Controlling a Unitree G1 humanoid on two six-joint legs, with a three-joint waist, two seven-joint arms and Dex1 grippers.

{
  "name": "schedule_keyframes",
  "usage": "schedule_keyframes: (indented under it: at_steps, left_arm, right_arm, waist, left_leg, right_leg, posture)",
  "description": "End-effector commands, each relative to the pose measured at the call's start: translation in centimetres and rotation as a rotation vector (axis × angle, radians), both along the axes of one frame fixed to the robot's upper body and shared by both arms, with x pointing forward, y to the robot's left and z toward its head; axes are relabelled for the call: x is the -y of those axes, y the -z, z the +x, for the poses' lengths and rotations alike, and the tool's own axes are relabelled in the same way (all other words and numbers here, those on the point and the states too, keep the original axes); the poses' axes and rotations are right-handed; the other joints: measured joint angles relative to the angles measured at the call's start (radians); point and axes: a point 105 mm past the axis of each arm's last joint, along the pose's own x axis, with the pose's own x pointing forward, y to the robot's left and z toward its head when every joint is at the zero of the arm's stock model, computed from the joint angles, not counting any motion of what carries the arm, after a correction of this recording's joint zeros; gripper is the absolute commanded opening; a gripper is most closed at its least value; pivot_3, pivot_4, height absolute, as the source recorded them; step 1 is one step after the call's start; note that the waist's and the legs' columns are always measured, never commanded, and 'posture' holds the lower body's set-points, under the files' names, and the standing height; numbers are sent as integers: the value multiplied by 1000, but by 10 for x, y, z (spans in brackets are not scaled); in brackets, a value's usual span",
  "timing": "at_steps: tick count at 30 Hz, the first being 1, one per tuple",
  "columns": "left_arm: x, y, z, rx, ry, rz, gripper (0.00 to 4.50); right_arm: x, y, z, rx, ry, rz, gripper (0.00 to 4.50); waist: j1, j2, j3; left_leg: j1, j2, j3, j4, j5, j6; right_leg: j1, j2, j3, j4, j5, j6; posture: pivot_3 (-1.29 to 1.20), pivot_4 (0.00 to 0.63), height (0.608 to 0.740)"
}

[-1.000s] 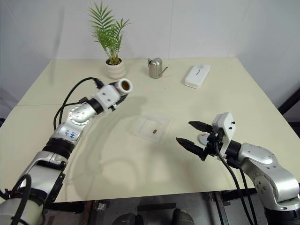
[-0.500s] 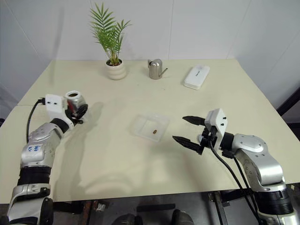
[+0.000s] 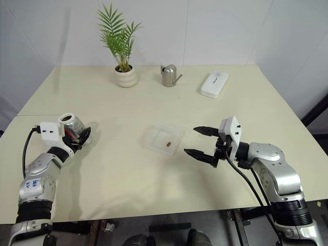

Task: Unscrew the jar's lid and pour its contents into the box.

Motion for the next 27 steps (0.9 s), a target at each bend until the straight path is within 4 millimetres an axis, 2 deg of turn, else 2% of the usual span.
schedule_keyframes:
  at_steps: [1,7,10,13,16,18,21,24,27]
  left_arm:
    - [-2,-14,-5,62,5,28,4466]
    - [-11,-7,-21,34,-7,114,4466]
    - [-17,0,-36,-15,48,198,4466]
    - [-32,8,-53,-86,91,292,4466]
    - [-44,12,-67,-154,143,410,4466]
    - [-45,11,-74,-174,197,487,4466]
    - [-28,-4,-82,-141,331,552,4466]
    - [18,-29,-86,-21,573,569,4466]
    - [45,-40,-84,37,678,560,4466]
  right_arm:
    - [-1,-10,-1,30,-16,16,4500]
    - [-2,-10,-4,27,-31,19,4500]
    - [-1,-10,-7,24,-37,19,4500]
    - [2,-9,-8,18,-47,8,4500]
    - [6,-10,-9,19,-55,-11,4500]
    - [10,-9,-9,22,-56,-27,4500]
    - [17,-13,-8,44,-49,-36,4500]
    - [25,-16,-8,44,-39,-42,4500]
    - [32,-19,-5,21,-18,-24,4500]
  waist:
    - [1,0,0]
    - [-2,0,0]
    - [-4,-1,0]
    - [-3,-1,0]
    - [-2,-1,0]
    - [-1,-1,0]
    - [0,-1,0]
    - [1,-1,0]
    - [-1,0,-1]
  left_leg:
    - [0,0,0,0,0,0]
    - [0,1,1,-1,-1,0]
    - [0,2,2,-2,-1,-1]
    - [0,3,3,-3,-1,-2]
    - [-1,3,4,-4,-2,-3]
    - [-1,4,4,-4,-2,-3]
    - [-2,4,4,-5,-2,-3]
    - [-3,4,4,-5,-3,-4]
    - [-3,4,4,-5,-3,-4]
  right_leg:
    - [0,0,0,0,0,0]
    - [-1,0,0,-1,0,0]
    - [-2,1,0,0,-1,-1]
    - [-3,1,-1,0,-2,-3]
    - [-6,1,0,0,-2,-4]
    - [-7,1,0,1,-2,-5]
    - [-8,0,-1,0,-2,-5]
    - [-9,-1,-1,0,-2,-6]
    - [-9,-1,-1,0,-2,-6]
  posture:
    - [0,150,740]
    - [0,150,740]
    - [0,150,740]
    - [0,150,740]
    - [0,150,740]
    - [0,150,740]
    - [0,150,740]
    - [0,150,740]
    - [0,150,740]
